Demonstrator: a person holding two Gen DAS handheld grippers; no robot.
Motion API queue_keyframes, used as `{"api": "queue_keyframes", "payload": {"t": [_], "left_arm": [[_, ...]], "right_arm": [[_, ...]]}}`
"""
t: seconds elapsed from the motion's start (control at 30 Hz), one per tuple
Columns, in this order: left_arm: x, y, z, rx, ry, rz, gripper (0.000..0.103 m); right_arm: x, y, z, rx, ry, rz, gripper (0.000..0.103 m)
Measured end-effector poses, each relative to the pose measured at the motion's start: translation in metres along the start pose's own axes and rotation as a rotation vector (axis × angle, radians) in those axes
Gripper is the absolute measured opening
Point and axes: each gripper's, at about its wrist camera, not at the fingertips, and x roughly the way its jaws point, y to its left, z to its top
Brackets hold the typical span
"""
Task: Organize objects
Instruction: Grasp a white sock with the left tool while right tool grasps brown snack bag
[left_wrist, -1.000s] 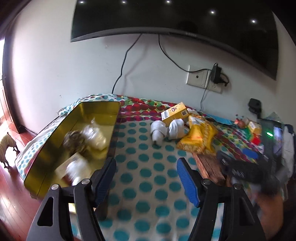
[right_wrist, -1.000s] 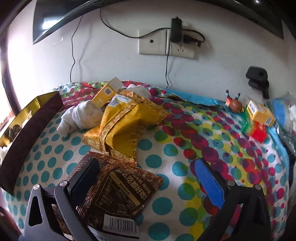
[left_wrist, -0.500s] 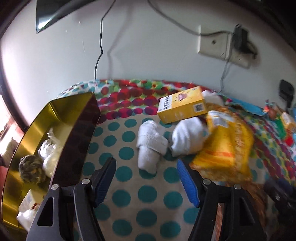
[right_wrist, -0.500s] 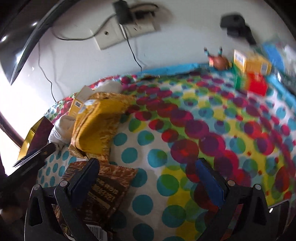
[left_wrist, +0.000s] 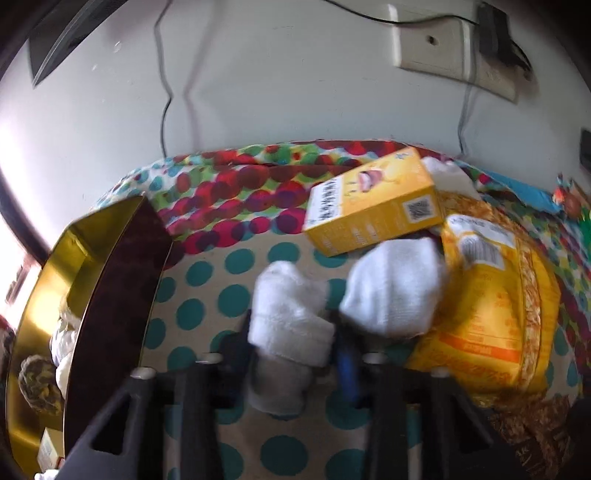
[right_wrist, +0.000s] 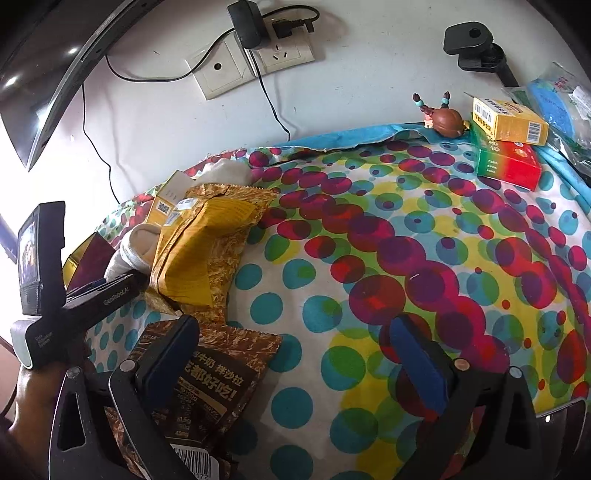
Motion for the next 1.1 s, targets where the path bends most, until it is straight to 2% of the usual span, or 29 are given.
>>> {"api": "queue_keyframes", "payload": {"t": [0.07, 0.2, 0.4, 0.47, 0.6, 0.7, 0.8, 0.87, 0.93, 0.97, 1.03, 1.1], "left_arm": [[0.000, -0.006, 0.000, 0.031, -0.006, 0.009, 0.026], [-0.011, 0.002, -0.004, 0.005, -0.039, -0.031, 0.022], [-0.064, 0.023, -0.037, -0.041, -0.083, -0.090, 0.022], [-0.097, 0.031, -0.057, -0.037, -0.124, -0.089, 0.022], [-0.148, 0.045, -0.098, -0.043, -0.182, -0.093, 0.023], [-0.165, 0.056, -0.118, -0.060, -0.194, -0.107, 0.023], [-0.184, 0.064, -0.140, -0.079, -0.204, -0.135, 0.023], [-0.194, 0.069, -0.153, -0.088, -0.207, -0.155, 0.023], [-0.201, 0.075, -0.164, -0.097, -0.211, -0.169, 0.023], [-0.204, 0.078, -0.169, -0.101, -0.218, -0.176, 0.023], [-0.212, 0.085, -0.177, -0.101, -0.236, -0.179, 0.023], [-0.217, 0.094, -0.183, -0.121, -0.248, -0.189, 0.023]], "right_arm": [[-0.001, 0.000, 0.000, 0.000, -0.003, 0.003, 0.103], [-0.004, -0.002, 0.000, 0.014, -0.022, 0.020, 0.103], [-0.009, -0.006, -0.001, 0.031, -0.050, 0.072, 0.103], [-0.017, -0.005, -0.004, 0.024, -0.075, 0.093, 0.103], [-0.037, 0.011, -0.027, -0.018, -0.080, 0.052, 0.103], [-0.051, 0.040, -0.054, -0.094, -0.108, 0.014, 0.103], [-0.051, 0.065, -0.063, -0.164, -0.102, -0.015, 0.103], [-0.050, 0.076, -0.064, -0.161, -0.079, -0.029, 0.103], [-0.056, 0.086, -0.068, -0.135, -0.099, -0.005, 0.103], [-0.056, 0.091, -0.069, -0.140, -0.108, -0.035, 0.103], [-0.050, 0.105, -0.068, -0.166, -0.122, -0.147, 0.103], [-0.039, 0.111, -0.065, -0.158, -0.092, -0.191, 0.103]]}}
